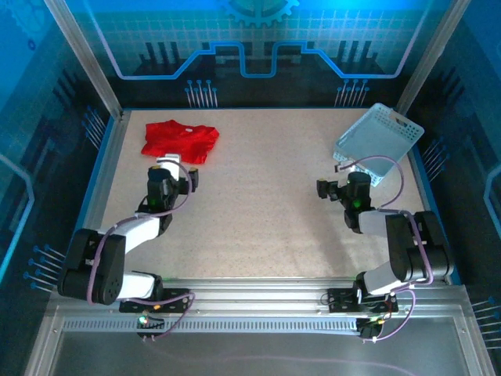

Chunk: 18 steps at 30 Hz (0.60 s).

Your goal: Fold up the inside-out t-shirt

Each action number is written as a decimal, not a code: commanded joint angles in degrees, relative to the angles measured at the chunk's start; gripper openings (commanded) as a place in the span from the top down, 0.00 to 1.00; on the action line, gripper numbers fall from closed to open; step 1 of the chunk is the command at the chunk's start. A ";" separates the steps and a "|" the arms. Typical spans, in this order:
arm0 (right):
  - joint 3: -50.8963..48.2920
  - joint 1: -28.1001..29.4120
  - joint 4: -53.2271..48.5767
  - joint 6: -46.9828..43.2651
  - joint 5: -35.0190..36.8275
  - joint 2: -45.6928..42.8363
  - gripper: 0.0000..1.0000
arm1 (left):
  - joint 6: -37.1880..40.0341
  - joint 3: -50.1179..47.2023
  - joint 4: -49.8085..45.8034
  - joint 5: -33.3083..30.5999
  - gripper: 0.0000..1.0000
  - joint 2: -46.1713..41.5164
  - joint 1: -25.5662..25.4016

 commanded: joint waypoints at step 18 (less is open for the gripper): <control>-0.42 -0.67 6.47 -0.65 -2.04 0.60 0.00 | -4.66 -4.00 17.32 5.59 0.01 11.98 5.01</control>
